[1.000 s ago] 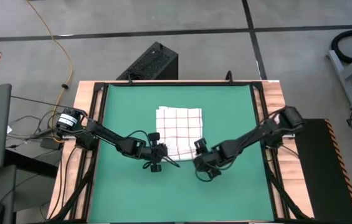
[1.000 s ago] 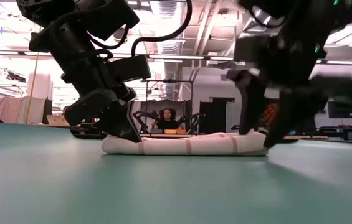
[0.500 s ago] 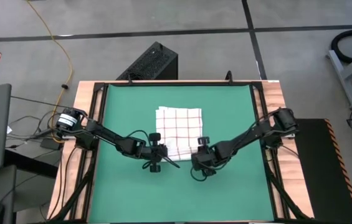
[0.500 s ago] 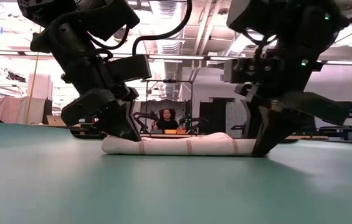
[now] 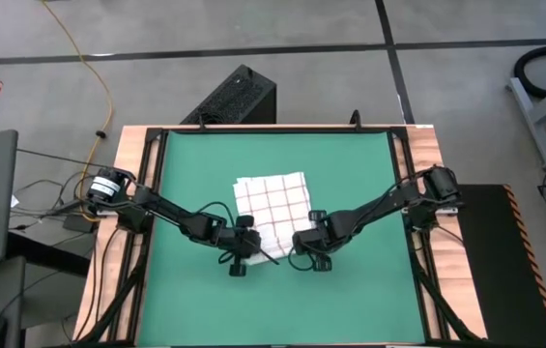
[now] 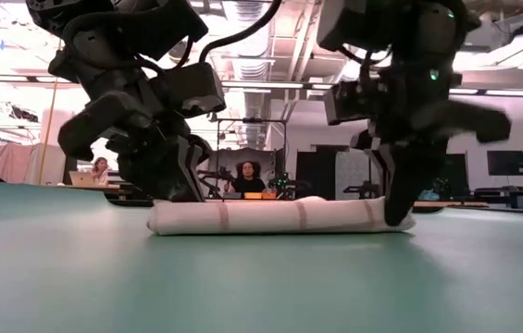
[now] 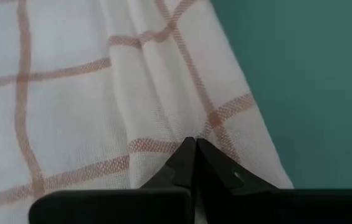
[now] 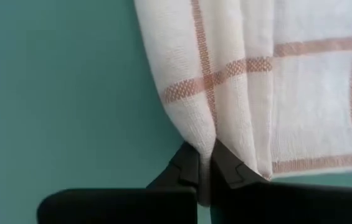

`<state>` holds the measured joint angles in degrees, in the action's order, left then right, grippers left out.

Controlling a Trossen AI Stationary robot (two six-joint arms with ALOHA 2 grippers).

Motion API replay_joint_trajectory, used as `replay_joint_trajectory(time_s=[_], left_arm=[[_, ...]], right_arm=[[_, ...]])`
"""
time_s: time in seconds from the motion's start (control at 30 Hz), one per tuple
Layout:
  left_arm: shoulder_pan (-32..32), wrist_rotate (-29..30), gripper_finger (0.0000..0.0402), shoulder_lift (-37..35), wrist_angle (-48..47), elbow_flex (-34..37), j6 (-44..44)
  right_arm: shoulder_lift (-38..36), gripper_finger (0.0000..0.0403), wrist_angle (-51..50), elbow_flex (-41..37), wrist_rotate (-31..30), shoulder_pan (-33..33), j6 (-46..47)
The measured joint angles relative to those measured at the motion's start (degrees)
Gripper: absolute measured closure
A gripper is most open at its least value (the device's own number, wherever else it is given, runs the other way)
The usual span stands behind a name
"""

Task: Roll towel into tight, uniform cylinder
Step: Roll the white towel

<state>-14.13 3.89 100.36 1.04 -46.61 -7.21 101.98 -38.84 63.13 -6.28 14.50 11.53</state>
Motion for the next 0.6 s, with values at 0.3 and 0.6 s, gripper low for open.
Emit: replay_joint_trajectory(time_s=[0.3, 0.6], left_arm=[[0.00, -3.40, 0.0401, 0.01, 0.04, 0.00, -1.02], [0.00, -3.64, 0.0401, 0.02, 0.04, 0.00, -0.84]], right_arm=[[-5.47, 0.0384, -4.81, 3.76, 5.75, -4.91, -2.40], [-3.25, 0.0384, -4.38, 3.78, 12.99, -12.54, -4.50]])
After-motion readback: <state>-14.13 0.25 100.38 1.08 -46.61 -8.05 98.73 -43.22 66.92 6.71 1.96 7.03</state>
